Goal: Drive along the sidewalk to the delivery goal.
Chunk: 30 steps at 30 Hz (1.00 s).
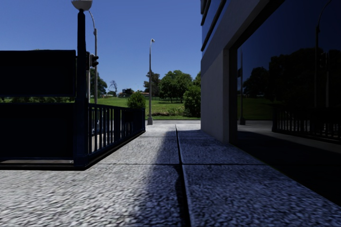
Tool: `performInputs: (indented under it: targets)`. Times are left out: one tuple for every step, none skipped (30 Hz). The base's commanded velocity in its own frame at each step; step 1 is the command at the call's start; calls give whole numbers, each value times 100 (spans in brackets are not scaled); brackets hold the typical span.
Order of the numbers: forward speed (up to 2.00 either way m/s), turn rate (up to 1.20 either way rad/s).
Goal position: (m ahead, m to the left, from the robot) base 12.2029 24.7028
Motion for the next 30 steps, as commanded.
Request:
performInputs:
  targets:
    - [200, 0]
    - [200, 0]
    - [200, 0]
    - [200, 0]
    - [200, 0]
    - [200, 0]
    - [200, 0]
    - [200, 0]
    - [200, 0]
    - [200, 0]
    - [200, 0]
    - [200, 0]
    - [200, 0]
    - [200, 0]
    - [200, 0]
    - [200, 0]
    - [200, 0]
    - [200, 0]
    - [200, 0]
    - [200, 0]
    - [200, 0]
    - [200, 0]
    - [200, 0]
    - [200, 0]
    - [200, 0]
    - [200, 0]
    - [200, 0]
    - [200, 0]
    - [200, 0]
    - [200, 0]
